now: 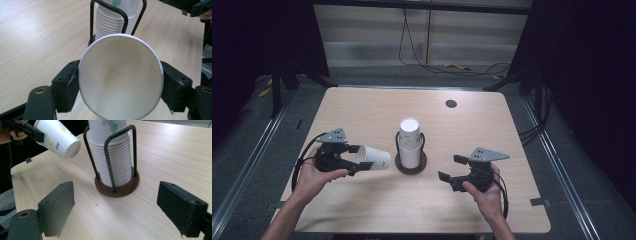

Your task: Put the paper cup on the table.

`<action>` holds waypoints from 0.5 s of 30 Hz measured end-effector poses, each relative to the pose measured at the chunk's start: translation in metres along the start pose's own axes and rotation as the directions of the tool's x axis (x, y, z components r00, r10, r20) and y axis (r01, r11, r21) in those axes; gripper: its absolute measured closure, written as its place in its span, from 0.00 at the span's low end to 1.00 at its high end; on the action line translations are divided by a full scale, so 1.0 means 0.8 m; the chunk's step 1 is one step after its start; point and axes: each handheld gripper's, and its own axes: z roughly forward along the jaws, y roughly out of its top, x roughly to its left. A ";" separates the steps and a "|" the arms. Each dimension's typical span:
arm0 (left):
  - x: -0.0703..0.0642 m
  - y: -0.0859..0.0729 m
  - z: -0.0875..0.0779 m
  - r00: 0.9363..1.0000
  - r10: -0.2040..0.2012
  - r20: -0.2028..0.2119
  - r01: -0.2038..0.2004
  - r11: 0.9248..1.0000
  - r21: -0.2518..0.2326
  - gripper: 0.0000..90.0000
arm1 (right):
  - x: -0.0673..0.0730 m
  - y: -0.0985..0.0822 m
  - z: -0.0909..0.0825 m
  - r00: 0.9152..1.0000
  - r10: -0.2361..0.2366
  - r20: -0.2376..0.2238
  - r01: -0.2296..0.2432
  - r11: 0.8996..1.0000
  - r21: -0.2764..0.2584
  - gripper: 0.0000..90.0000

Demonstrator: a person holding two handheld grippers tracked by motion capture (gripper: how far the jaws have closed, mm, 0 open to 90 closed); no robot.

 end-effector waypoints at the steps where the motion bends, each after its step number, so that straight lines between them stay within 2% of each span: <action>1: 0.001 0.001 -0.001 1.000 0.003 -0.003 -0.003 1.000 0.006 0.29 | 0.000 -0.001 0.000 1.000 -0.001 -0.003 0.001 1.000 0.002 0.16; 5: 0.005 0.005 -0.004 1.000 0.006 -0.028 -0.005 1.000 0.029 0.29 | 0.003 -0.004 -0.001 1.000 -0.011 0.001 0.011 1.000 0.012 0.16; 8: 0.011 0.007 -0.003 0.998 -0.013 -0.059 0.015 1.000 0.023 0.29 | 0.005 -0.007 -0.002 1.000 -0.012 0.005 0.012 1.000 0.018 0.16; 12: 0.023 0.014 0.000 0.997 -0.010 -0.074 0.015 0.998 0.066 0.28 | 0.003 -0.011 -0.001 1.000 -0.001 0.011 0.001 1.000 0.018 0.17; 14: 0.028 0.019 0.002 0.996 -0.020 -0.087 0.026 0.997 0.071 0.28 | 0.002 -0.012 0.001 1.000 -0.002 0.009 0.002 1.000 0.026 0.17; 15: 0.028 0.023 0.002 0.996 -0.011 -0.092 0.019 0.996 0.089 0.28 | 0.001 -0.012 0.001 1.000 0.002 0.009 -0.002 1.000 0.027 0.17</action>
